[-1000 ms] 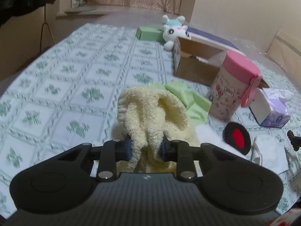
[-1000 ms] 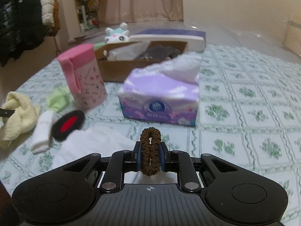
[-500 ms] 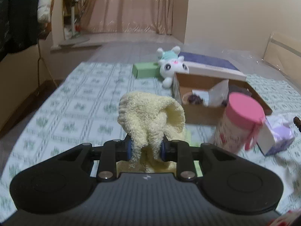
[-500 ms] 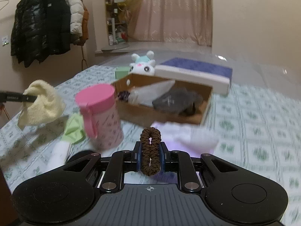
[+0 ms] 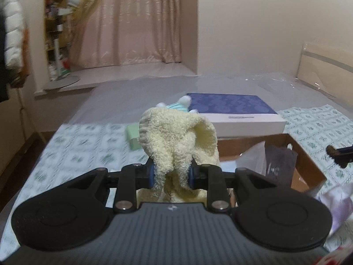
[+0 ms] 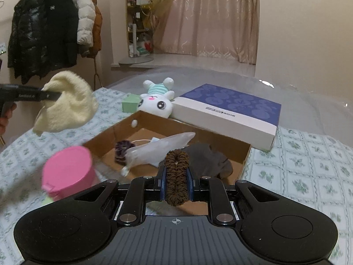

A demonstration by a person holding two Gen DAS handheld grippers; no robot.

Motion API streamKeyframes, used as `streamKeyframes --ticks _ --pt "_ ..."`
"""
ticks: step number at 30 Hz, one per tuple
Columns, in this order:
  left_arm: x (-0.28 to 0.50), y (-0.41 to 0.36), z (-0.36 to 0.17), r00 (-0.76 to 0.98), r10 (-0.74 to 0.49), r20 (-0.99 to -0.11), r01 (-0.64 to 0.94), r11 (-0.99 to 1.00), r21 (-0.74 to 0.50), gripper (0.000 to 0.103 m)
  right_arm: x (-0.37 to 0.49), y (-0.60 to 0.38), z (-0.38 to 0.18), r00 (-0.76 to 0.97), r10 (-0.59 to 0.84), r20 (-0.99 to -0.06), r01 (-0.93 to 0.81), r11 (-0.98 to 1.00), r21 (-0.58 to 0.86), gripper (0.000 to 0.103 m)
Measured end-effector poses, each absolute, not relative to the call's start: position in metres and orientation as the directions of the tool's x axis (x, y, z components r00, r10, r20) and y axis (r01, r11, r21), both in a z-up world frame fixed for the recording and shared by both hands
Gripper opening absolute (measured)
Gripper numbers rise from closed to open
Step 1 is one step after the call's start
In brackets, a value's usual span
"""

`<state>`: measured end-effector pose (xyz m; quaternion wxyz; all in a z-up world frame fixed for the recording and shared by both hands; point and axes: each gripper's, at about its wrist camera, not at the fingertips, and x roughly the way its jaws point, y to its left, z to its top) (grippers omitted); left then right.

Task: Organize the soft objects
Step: 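Lower the yellow towel into the box and open the left tool, then open the right tool to drop the brown scrunchie into the box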

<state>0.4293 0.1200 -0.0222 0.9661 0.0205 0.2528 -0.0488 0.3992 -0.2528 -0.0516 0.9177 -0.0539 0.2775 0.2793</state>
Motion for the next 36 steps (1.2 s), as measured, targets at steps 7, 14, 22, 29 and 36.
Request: streamKeyframes --ticks 7,14,22,29,36 --pt "0.504 0.08 -0.043 0.839 -0.201 -0.505 0.213 0.976 -0.034 0.024 0.452 -0.247 -0.063 0.67 0.476 -0.57 -0.544 0.837 0.06 0.019" --pt "0.549 0.05 -0.082 0.785 -0.251 -0.567 0.279 0.959 -0.038 0.025 0.483 -0.245 -0.076 0.656 0.467 -0.593 -0.544 0.837 0.058 0.019" --pt "0.571 0.036 -0.121 0.681 -0.309 -0.664 0.345 0.935 -0.081 0.035 0.5 -0.245 -0.099 0.624 0.457 -0.634 -0.555 0.83 0.053 0.019" --pt "0.569 0.04 -0.129 0.638 -0.276 -0.719 0.374 0.927 -0.024 0.045 0.501 -0.248 -0.108 0.594 0.46 -0.66 -0.571 0.819 0.057 0.019" --pt "0.554 0.055 -0.101 0.682 -0.301 -0.667 0.389 0.921 -0.018 0.052 0.498 -0.253 -0.107 0.591 0.471 -0.655 -0.574 0.816 0.069 0.019"
